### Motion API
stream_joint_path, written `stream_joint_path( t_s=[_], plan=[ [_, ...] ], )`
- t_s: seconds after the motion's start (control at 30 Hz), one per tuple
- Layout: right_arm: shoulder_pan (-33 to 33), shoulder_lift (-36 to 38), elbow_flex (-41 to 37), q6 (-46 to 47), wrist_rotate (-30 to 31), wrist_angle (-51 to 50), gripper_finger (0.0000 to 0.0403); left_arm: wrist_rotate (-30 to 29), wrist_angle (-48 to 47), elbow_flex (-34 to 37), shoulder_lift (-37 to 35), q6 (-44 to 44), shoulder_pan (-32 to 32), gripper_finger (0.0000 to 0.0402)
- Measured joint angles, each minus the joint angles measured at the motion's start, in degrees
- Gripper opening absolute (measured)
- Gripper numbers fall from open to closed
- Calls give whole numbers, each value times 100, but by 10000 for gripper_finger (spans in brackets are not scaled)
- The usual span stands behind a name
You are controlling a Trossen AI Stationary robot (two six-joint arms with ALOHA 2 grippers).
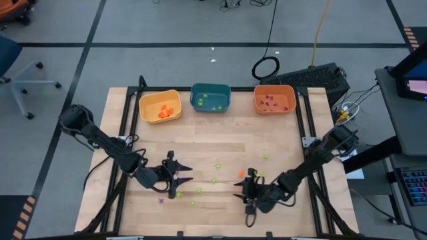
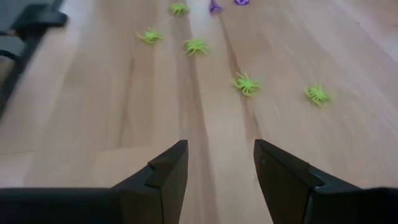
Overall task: Sort Halloween decoration
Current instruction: Put the green spider toy into the blue bin
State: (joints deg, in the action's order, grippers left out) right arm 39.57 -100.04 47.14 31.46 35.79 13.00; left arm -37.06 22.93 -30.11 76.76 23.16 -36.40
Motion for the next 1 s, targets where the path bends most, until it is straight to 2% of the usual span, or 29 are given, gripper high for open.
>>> stream_joint_path(
  t_s=[0.47, 0.6, 0.8, 1.0],
  plan=[
    [-609, -1608, 1328, -1718, 4, 470, 171, 0, 17, 0, 93, -2, 7, 176],
    [-778, -1806, 1596, -1752, 10, 381, 171, 0, 21, 0, 93, -4, 7, 176],
    [-1033, -1803, 1605, -1414, -2, 108, 171, 0, 28, 2, 93, -1, 7, 176],
    [-1075, -1800, 1602, -1225, -283, -56, 158, 0, 22, 2, 93, -4, 7, 176]
  ],
)
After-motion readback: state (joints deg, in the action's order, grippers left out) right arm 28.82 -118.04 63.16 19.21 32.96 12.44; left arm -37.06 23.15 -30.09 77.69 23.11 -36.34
